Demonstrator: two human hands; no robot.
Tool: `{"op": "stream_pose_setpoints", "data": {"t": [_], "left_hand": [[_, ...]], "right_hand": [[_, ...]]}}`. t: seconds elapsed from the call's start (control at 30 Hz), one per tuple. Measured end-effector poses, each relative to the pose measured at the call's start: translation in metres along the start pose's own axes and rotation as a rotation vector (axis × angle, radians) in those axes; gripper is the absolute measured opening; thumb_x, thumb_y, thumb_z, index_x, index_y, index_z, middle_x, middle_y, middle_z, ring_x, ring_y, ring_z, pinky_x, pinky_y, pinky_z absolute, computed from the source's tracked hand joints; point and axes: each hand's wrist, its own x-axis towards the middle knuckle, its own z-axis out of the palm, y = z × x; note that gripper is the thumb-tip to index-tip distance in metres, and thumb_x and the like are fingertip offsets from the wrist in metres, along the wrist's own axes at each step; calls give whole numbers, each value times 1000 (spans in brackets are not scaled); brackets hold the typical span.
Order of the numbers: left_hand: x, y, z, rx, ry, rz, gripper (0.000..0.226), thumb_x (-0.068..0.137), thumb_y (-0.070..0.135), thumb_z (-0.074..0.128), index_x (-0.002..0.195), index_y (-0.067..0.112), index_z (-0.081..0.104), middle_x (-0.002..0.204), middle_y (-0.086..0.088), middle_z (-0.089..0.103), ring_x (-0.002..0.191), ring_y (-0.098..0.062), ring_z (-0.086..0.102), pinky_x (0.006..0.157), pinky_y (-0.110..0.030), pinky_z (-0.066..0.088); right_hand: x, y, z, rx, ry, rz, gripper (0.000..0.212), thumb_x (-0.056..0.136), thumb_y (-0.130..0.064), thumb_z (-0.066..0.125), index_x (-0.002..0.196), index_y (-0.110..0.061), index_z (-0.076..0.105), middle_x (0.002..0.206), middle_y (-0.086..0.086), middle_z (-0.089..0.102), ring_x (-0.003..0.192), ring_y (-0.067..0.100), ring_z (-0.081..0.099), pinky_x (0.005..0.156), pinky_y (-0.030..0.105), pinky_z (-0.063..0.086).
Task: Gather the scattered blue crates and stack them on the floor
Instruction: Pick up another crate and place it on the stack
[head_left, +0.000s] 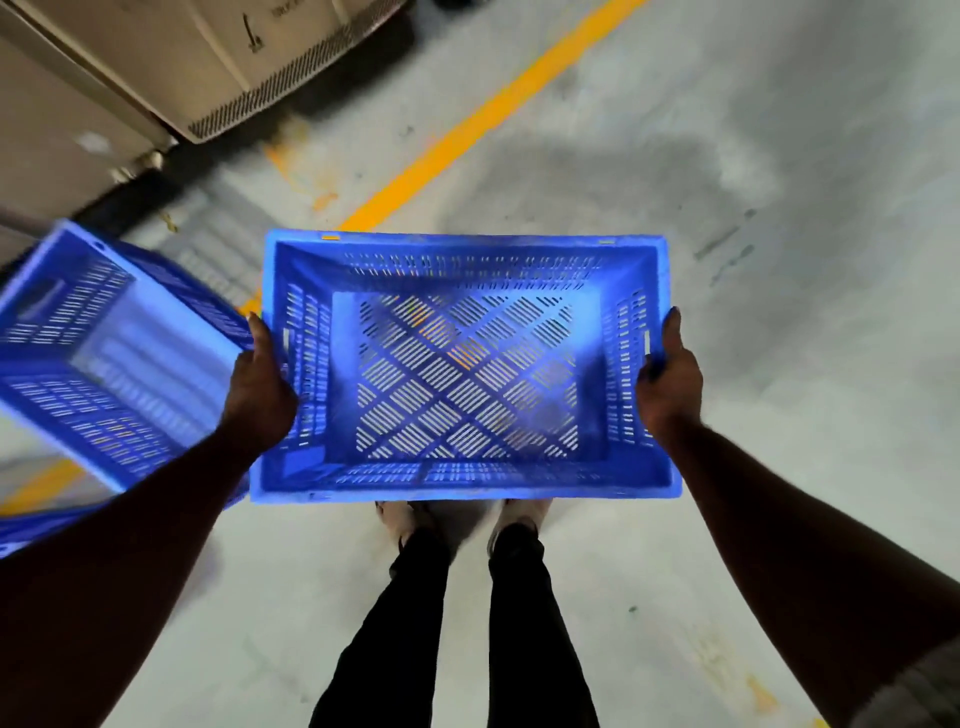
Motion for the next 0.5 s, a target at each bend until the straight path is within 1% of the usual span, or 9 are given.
{"op": "stream_pose_setpoints", "data": {"t": [0.07,0.13,0.2,0.3,0.37,0.4,0.47,0.5], "left_hand": [[-20,17,-30,24,33,8,92,78,-14,50,154,4,2,99,-41,50,90,-53,51,74,-50,39],[-40,34,-56,8,72,2,90,79,-13,48,155,11,6,98,-39,51,90,-52,53,76,-49,41],[-58,51,-83,-59,119,-28,87,80,-11,46,155,18,12,98,-36,54,91,-51,56,78,-49,42],[-90,76,-118,-160,158,-85,83,82,-9,43,153,28,21,106,-31,58,99,-46,58,83,-46,44],[-110,96,-140,-180,160,-55,84,81,-8,42,153,31,22,106,-29,59,98,-45,59,82,-45,45],[-118,106,-151,-169,152,-24,85,80,-9,41,153,30,22,103,-30,59,96,-45,59,80,-45,44],[-132,124,-169,-127,127,41,84,81,-10,41,154,27,20,100,-31,59,94,-45,58,79,-45,43],[-142,134,-176,-110,112,77,84,81,-10,42,154,26,19,101,-32,59,95,-45,58,80,-46,43]], "right_hand": [[-17,-12,-27,17,16,-4,73,89,0,41,154,-27,21,81,18,48,71,28,47,70,30,36],[-34,-24,-53,6,31,-9,74,88,0,41,154,-26,21,82,21,51,72,29,48,71,34,38],[-58,-37,-81,9,52,-5,74,87,1,41,154,-25,21,84,24,54,72,30,49,70,34,37],[-92,-50,-127,54,97,-1,73,88,2,40,154,-24,24,89,25,58,73,28,49,71,34,39],[-114,-52,-160,76,138,-18,71,86,-4,39,153,-23,28,91,24,61,74,30,52,74,37,43],[-125,-52,-175,93,158,-27,72,83,-6,37,152,-22,30,91,23,63,74,33,55,74,36,44],[-142,-49,-201,123,188,-13,72,82,-2,39,151,-21,33,97,24,66,80,37,61,73,31,42],[-150,-48,-214,137,201,6,72,83,1,41,151,-21,35,102,24,67,83,37,63,74,30,41]]}}
